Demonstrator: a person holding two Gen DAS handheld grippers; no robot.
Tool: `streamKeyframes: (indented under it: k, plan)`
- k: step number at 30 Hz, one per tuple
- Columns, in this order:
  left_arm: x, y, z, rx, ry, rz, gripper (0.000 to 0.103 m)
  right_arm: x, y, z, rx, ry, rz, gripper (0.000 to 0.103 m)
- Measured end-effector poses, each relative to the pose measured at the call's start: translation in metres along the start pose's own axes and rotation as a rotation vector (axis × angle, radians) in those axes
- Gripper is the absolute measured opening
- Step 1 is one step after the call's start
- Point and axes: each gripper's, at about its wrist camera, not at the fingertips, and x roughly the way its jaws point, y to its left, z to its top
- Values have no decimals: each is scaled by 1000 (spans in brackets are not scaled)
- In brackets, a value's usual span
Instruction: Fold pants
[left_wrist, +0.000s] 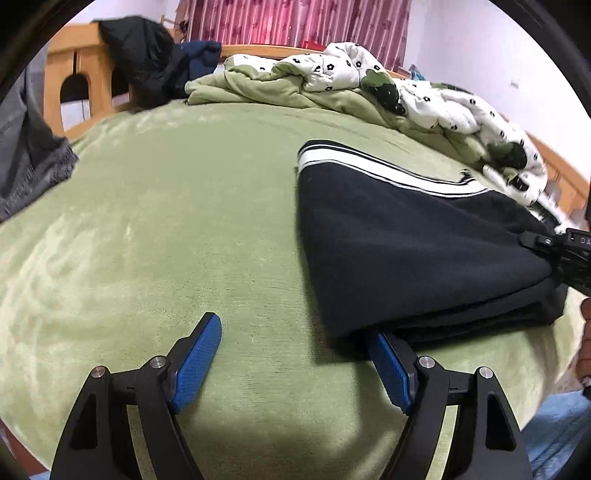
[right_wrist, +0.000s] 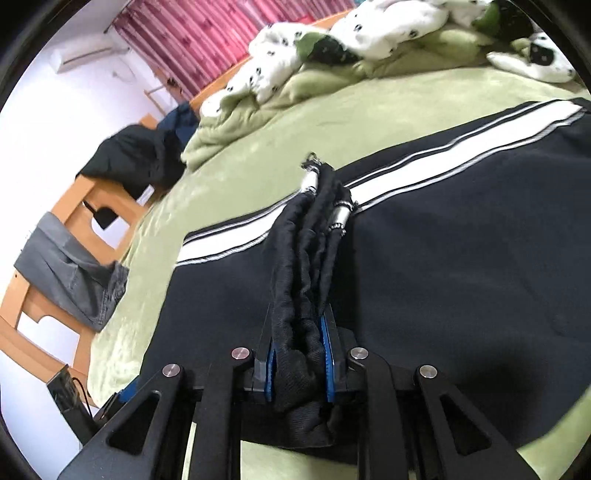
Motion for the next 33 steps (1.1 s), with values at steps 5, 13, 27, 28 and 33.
streamKeyframes:
  k: [5,13,27,28,33]
  plan:
    - [1,-2,-1,-5,17,15,78,24,-17,-14,-28,56,-56,20]
    - [-46,8,-12,31,-4,-91,77,-33,4,-12,-130,-97,-106,38]
    - [9,-36,3,28,86,1,77,-15,13,-47,-236,84,-317,39]
    - [3,-34,5,25,95,-3,77,-26,9,-46,-192,72,-296,40]
    - [-72,-10,44,48,-1,60,74,-84,8,-38,-133,-8,-300,41]
